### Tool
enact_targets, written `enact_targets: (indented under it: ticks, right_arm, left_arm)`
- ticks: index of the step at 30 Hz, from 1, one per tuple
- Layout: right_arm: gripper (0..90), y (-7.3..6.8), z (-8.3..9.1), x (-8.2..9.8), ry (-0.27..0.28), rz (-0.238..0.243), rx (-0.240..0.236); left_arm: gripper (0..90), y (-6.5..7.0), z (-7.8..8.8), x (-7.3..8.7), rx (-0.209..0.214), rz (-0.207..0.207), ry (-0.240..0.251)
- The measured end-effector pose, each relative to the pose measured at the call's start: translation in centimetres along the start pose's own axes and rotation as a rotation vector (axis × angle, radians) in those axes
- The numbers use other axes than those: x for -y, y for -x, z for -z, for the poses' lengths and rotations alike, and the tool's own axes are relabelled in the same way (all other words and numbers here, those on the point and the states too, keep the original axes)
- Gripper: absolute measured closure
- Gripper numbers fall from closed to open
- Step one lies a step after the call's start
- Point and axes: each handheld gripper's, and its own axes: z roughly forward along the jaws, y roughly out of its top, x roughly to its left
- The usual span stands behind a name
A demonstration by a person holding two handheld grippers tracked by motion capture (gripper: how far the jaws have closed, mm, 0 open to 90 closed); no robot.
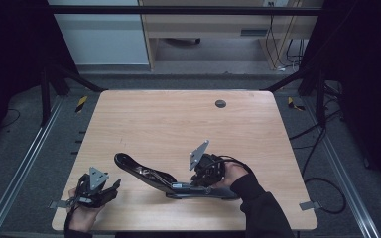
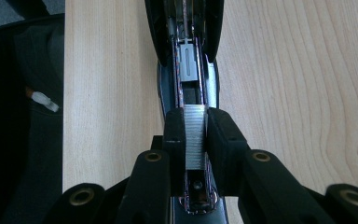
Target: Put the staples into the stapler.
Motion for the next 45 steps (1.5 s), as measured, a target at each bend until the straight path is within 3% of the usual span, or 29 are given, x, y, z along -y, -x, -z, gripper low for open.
enact_targets:
  ticks: [26, 45]
  right_arm:
    - [78.0, 0.1, -0.9, 0.2, -0.032, 0.038, -0.005]
    - [78.1, 0.1, -1.2, 0.2, -0.025, 0.080, 0.006]
  left_arm:
    - [46.8, 0.0, 0.0, 0.0, 0.000, -0.002, -0.002]
    - [46.8, 0.0, 0.0, 0.0, 0.000, -0.002, -0.002]
